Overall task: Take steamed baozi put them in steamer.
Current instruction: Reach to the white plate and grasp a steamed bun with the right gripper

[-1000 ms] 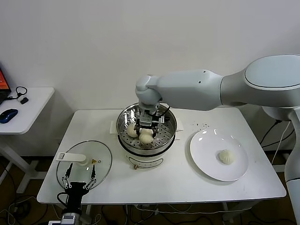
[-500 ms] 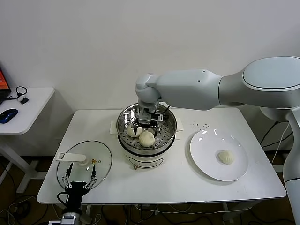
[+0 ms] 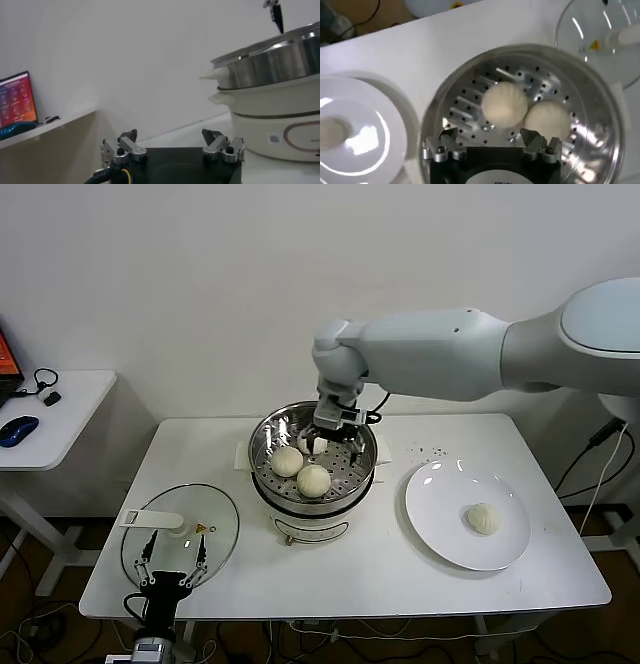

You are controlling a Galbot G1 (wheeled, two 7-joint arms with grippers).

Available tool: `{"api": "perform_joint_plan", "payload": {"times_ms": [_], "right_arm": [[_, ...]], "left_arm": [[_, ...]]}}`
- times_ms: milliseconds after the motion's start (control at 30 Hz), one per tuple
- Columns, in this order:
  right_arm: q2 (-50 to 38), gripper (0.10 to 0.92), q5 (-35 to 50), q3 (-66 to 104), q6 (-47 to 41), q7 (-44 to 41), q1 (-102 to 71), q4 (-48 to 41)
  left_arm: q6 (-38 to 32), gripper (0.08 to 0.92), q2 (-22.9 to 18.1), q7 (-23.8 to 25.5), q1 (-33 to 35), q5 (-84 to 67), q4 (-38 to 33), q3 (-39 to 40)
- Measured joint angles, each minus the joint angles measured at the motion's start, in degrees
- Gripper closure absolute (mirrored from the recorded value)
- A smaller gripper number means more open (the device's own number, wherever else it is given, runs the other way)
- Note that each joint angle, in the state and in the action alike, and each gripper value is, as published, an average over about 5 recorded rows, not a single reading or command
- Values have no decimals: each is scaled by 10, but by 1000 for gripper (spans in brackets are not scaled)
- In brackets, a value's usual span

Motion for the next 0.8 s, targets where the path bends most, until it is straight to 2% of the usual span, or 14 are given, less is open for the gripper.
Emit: {"api": "perform_joint_plan", "payload": {"times_ms": [367,800], "right_arm": [[-94,203,106,-97,-108,7,33,10],[-230,203,117,-134,-181,26,3,-5]], "left_arm": [[-3,177,0,0,2,2,0,-4],[-3,177,0,0,1,0,1,-9]]}}
